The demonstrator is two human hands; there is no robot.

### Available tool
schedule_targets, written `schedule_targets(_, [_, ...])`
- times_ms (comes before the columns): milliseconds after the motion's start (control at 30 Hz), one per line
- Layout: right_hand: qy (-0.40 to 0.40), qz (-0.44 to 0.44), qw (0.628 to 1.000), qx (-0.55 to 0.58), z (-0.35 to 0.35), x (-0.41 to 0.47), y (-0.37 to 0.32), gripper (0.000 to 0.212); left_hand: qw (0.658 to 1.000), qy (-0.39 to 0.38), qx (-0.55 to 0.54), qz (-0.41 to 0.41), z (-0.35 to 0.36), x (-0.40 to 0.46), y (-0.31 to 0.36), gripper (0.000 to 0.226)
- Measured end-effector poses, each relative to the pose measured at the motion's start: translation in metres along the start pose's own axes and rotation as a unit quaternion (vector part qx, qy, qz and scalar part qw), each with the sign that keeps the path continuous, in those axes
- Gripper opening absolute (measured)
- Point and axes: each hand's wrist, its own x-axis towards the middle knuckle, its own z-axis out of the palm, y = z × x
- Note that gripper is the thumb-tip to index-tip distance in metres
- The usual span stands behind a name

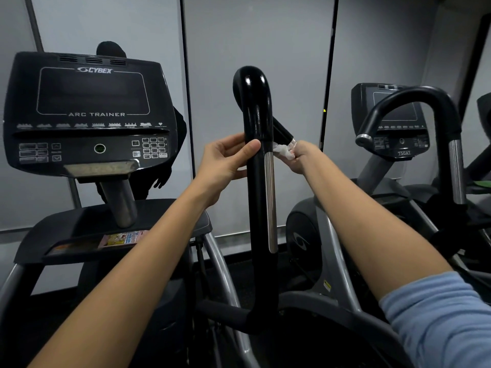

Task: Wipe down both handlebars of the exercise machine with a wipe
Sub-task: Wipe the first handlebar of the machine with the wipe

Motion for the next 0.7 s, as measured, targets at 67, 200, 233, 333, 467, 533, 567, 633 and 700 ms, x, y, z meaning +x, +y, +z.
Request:
schedule_targets(67, [0.028,-0.005,1.000,0.003,0.003,-0.003,-0.006,0.018,1.000,0.000,-0.001,-0.001,0.000,0.000,0.000,0.018])
schedule_targets(200, [0.162,-0.032,0.985,-0.045,0.015,-0.022,-0.003,0.019,1.000,-0.003,-0.002,-0.003,0.000,-0.001,0.001,0.017])
schedule_targets(233, [0.186,-0.089,0.965,-0.164,0.014,-0.022,-0.001,0.025,1.000,-0.002,-0.003,-0.003,0.000,0.000,0.000,0.017])
schedule_targets(333, [0.139,-0.307,0.863,-0.377,0.016,-0.016,0.019,0.038,1.000,0.001,-0.003,-0.004,0.000,0.000,-0.001,0.020])
schedule_targets(467, [0.111,-0.466,0.723,-0.498,0.001,-0.002,0.033,0.060,1.000,0.000,-0.003,-0.003,0.000,0.001,-0.002,0.024])
schedule_targets(533, [0.107,-0.518,0.650,-0.546,-0.012,0.001,0.044,0.066,1.000,0.001,-0.003,-0.003,0.000,0.001,-0.002,0.022])
schedule_targets(567, [0.098,-0.538,0.626,-0.556,-0.020,0.000,0.049,0.066,1.000,0.001,-0.003,-0.004,0.000,0.001,-0.003,0.021])
schedule_targets(633, [0.087,-0.553,0.595,-0.577,-0.034,-0.005,0.054,0.066,1.000,0.002,-0.003,-0.003,0.000,0.002,-0.003,0.018])
schedule_targets(700, [0.087,-0.569,0.559,-0.597,-0.038,-0.008,0.052,0.064,1.000,0.003,-0.002,-0.003,-0.001,0.002,-0.003,0.015])
